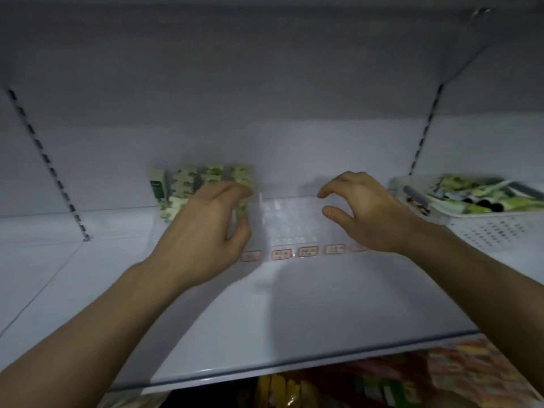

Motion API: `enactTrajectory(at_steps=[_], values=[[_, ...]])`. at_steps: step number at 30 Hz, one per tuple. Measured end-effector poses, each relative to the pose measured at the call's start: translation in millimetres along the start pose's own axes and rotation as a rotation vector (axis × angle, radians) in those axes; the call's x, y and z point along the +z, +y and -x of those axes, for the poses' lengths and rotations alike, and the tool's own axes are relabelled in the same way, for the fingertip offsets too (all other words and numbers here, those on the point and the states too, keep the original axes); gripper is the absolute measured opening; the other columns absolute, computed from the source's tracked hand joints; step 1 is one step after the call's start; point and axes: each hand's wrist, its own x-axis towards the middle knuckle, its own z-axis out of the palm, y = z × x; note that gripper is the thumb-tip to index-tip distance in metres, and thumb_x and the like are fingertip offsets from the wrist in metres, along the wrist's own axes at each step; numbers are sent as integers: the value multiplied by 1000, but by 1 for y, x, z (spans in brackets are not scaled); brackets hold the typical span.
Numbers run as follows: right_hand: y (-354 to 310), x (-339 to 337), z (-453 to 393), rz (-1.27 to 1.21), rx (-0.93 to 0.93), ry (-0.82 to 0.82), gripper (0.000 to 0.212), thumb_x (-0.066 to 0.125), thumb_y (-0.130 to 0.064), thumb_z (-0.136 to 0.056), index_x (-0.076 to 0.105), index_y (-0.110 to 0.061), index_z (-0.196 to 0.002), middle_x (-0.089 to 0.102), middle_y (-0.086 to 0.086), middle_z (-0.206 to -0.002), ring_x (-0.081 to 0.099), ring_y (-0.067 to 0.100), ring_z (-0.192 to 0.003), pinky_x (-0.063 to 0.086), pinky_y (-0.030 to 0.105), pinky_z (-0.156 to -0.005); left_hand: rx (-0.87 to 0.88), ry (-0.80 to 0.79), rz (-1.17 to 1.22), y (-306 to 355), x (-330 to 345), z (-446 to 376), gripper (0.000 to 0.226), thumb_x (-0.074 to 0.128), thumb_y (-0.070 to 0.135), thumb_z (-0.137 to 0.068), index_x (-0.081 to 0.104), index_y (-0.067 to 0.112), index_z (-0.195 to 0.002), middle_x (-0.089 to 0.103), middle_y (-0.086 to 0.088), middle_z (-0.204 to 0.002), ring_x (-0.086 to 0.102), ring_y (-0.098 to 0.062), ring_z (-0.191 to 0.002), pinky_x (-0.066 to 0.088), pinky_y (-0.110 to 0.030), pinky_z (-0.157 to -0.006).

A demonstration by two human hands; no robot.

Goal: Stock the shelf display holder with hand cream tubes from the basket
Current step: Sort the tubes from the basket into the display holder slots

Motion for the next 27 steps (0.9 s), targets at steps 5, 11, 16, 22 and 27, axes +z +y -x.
enactTrajectory(at_steps=[5,11,16,22,27], values=[[51,-49,38,126,105,-31,30,57,-40,-99,59,-30,-127,56,-5,-129,48,20,-121,41,35,-102,136,-36,71,55,28,-55,47,54,28,-95,55,13,-140,58,-6,-141,51,-25,-130,36,-29,-109],[100,-87,78,188,199,-15,24,61,-38,-96,66,-26,-116,64,-1,-110,58,22,-104,46,38,-89,278,-78,187,124,71,-100,50,55,29,-99,47,17,-146,52,-1,-148,45,-20,-136,35,-29,-110],[136,-101,102,207,240,6,26,64,-35,-95,68,-22,-116,66,-4,-109,56,16,-100,42,28,-85,360,-84,310,168,105,-131,47,58,22,-96,52,12,-142,58,-2,-141,50,-20,-130,33,-20,-102],[163,-100,100,153,363,120,34,63,-33,-94,47,-21,-67,52,-6,-64,46,8,-69,39,34,-61,323,-118,443,196,141,-166,47,59,23,-97,53,16,-143,56,0,-144,48,-17,-132,31,-18,-100],[184,-87,59,82,495,41,25,54,-23,-93,46,-19,-70,56,-2,-68,50,14,-65,43,34,-59,224,-181,498,195,160,-189,47,56,26,-99,51,20,-145,53,1,-147,46,-16,-136,38,-30,-111]])
